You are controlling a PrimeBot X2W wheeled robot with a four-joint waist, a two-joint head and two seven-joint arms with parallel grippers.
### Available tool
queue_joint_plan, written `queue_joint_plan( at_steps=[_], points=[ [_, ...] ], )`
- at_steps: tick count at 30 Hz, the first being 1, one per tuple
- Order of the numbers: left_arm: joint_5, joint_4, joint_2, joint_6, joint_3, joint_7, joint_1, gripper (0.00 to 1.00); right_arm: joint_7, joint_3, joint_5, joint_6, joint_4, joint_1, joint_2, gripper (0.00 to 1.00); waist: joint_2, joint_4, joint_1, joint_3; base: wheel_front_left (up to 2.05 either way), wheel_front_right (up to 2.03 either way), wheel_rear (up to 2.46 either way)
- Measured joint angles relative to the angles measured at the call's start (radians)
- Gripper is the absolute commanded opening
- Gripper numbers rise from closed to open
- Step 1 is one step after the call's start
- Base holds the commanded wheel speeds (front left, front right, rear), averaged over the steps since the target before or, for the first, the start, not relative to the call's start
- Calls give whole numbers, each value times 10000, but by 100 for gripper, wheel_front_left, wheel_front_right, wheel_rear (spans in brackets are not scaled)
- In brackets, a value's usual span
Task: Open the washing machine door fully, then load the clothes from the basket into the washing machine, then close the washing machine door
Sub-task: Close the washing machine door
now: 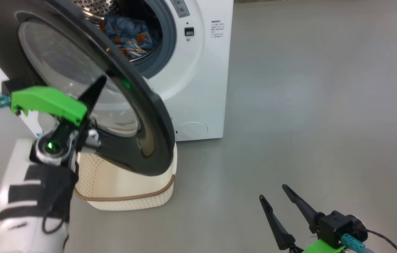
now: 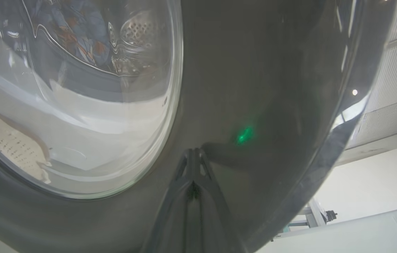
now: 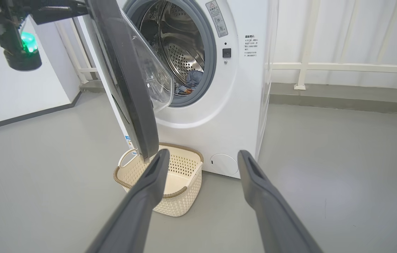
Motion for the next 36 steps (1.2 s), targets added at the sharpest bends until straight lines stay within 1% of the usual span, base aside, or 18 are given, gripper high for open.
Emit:
queue_joint_plan(
  at_steps=[4, 9, 13, 14, 15, 18, 19, 21, 23, 26, 32, 34, 36],
  points=[
    [261, -506, 376, 2, -493, -228, 775, 0, 2, -105, 0, 0, -21, 208, 33, 100, 0, 97, 0, -112, 0, 0, 0],
    [849, -1693, 878, 2, -1141, -872, 1749, 0, 2, -203, -2, 0, -35, 435, 59, 100, 0, 250, 0, -251, 0, 0, 0],
    [2061, -2788, 1419, 0, -1887, -1992, 2702, 0, 2, -405, -2, 0, -105, 450, 63, 100, 0, 377, 0, -341, 0, 0, 0],
    [2385, -3032, 1544, 0, -2038, -2314, 2984, 4, 2, -462, -13, 0, -128, 456, 63, 100, 0, 412, 0, -357, 0, 0, 0],
    [2661, -3262, 1653, 0, -2180, -2635, 3262, 15, 2, -512, -17, 0, -165, 480, 65, 100, 0, 446, 0, -368, 0, 0, 0],
    [3917, -3622, 2017, 31, -2637, -3699, 3979, 92, 2, -619, -23, 0, -224, 684, 69, 100, 0, 538, 0, -370, 0, 0, 0],
    [4370, -3687, 2125, 130, -2780, -4059, 4180, 100, 2, -648, -36, 0, -224, 731, 69, 100, 0, 568, 0, -365, 0, 0, 0],
    [4945, -3760, 2192, 326, -2961, -4633, 4506, 100, 2, -686, -61, 0, -228, 777, 69, 100, 0, 627, 0, -354, 0, 0, 0],
    [5304, -3810, 2138, 587, -3087, -5177, 4778, 100, 2, -715, -61, 0, -242, 801, 67, 100, 0, 678, 0, -351, 0, 0, 0],
    [5820, -3881, 2080, 767, -3321, -5567, 5212, 100, 2, -784, -69, 0, -293, 802, 69, 100, 0, 726, 0, -377, 0, 0, 0],
    [6838, -3894, 2052, 1256, -3415, -5894, 6153, 100, 2, -913, -81, 0, -382, 810, 71, 100, 0, 776, 0, -404, 0, 0, 0],
    [7049, -3906, 2000, 1377, -3308, -5896, 6457, 100, 2, -984, -90, 0, -399, 820, 73, 100, 0, 777, 0, -413, 0, 0, 0],
    [7321, -4105, 1854, 1459, -2974, -5896, 6822, 100, 2, -1074, -90, 0, -426, 861, 90, 100, 0, 783, 0, -424, 0, 0, 0]
  ],
)
